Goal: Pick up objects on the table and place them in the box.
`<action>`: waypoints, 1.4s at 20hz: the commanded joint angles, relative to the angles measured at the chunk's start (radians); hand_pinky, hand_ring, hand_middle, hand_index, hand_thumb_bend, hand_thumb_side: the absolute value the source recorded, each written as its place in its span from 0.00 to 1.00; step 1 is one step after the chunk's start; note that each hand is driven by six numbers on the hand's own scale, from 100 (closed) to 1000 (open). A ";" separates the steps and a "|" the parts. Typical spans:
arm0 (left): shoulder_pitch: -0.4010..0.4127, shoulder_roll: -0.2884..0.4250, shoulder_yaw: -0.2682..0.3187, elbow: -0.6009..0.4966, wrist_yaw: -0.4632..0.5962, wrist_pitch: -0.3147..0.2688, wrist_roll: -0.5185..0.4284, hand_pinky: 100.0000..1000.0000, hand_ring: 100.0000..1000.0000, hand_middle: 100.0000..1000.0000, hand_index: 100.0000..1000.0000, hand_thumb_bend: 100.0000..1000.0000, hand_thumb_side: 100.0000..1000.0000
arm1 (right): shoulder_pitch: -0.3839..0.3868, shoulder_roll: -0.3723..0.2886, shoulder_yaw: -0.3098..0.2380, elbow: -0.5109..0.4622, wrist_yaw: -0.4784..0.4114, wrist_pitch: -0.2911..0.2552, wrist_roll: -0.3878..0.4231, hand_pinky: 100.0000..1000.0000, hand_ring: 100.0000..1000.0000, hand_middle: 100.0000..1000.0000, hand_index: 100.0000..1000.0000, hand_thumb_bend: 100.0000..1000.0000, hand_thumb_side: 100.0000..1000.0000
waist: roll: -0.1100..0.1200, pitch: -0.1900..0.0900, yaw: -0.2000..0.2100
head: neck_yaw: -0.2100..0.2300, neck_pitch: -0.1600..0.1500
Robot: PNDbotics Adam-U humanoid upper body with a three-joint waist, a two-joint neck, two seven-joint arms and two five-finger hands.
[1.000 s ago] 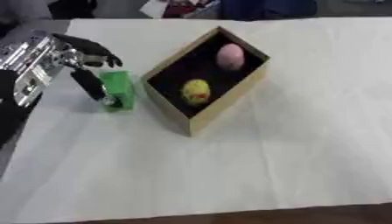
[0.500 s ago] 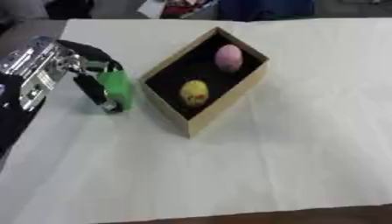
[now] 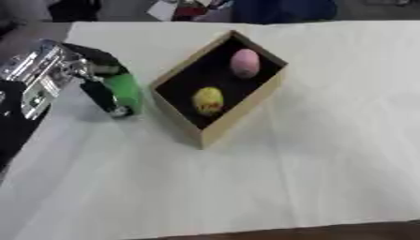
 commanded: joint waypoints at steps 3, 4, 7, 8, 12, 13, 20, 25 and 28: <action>-0.017 0.026 0.008 -0.037 0.016 0.007 0.000 0.85 0.75 0.60 0.83 0.22 0.61 | -0.014 -0.016 -0.015 -0.005 0.007 0.007 -0.001 0.95 0.75 0.70 0.81 0.00 0.62 | 0.000 -0.027 0.001 | -0.001 -0.010; -0.019 0.028 0.009 -0.041 0.015 0.006 0.000 0.85 0.75 0.60 0.83 0.21 0.61 | -0.013 -0.015 -0.015 -0.005 0.007 0.008 -0.001 0.95 0.75 0.70 0.81 0.00 0.62 | 0.000 -0.029 0.002 | -0.001 -0.010; -0.026 0.029 0.012 -0.050 0.010 0.004 0.000 0.85 0.75 0.61 0.83 0.18 0.60 | -0.011 -0.012 -0.017 -0.004 0.007 0.010 0.000 0.95 0.75 0.70 0.81 0.00 0.62 | 0.001 -0.032 0.004 | -0.002 -0.009; -0.028 0.029 0.013 -0.053 0.008 0.004 0.000 0.85 0.74 0.61 0.83 0.17 0.60 | -0.011 -0.012 -0.017 -0.004 0.007 0.011 0.001 0.95 0.75 0.69 0.81 0.00 0.62 | 0.002 -0.033 0.004 | -0.002 -0.008; -0.053 0.019 0.024 -0.080 0.011 0.006 0.000 0.85 0.74 0.61 0.83 0.14 0.60 | -0.007 -0.011 -0.018 -0.004 0.005 0.013 0.000 0.95 0.75 0.69 0.81 0.00 0.62 | 0.003 -0.039 0.008 | -0.005 -0.004; -0.061 0.016 0.028 -0.092 0.012 0.007 0.000 0.85 0.74 0.61 0.83 0.14 0.60 | -0.006 -0.011 -0.018 -0.005 0.005 0.013 0.000 0.95 0.75 0.69 0.81 0.00 0.62 | 0.003 -0.040 0.008 | -0.006 -0.004; -0.125 -0.009 0.048 -0.181 -0.063 0.006 0.000 0.85 0.74 0.61 0.82 0.08 0.56 | -0.001 -0.008 -0.020 -0.007 0.005 0.018 0.000 0.95 0.75 0.69 0.81 0.00 0.62 | 0.004 -0.044 0.014 | -0.013 0.004; -0.185 -0.060 0.026 -0.249 -0.042 -0.003 0.000 0.85 0.74 0.61 0.84 0.03 0.57 | -0.001 -0.006 -0.020 -0.007 0.005 0.020 -0.001 0.95 0.75 0.69 0.80 0.00 0.61 | 0.003 -0.046 0.016 | -0.015 0.012; -0.219 -0.100 0.013 -0.272 -0.018 0.010 0.000 0.85 0.75 0.61 0.84 0.02 0.58 | -0.003 -0.006 -0.018 -0.007 0.005 0.019 0.000 0.95 0.75 0.69 0.80 0.00 0.61 | 0.002 -0.046 0.016 | -0.016 0.018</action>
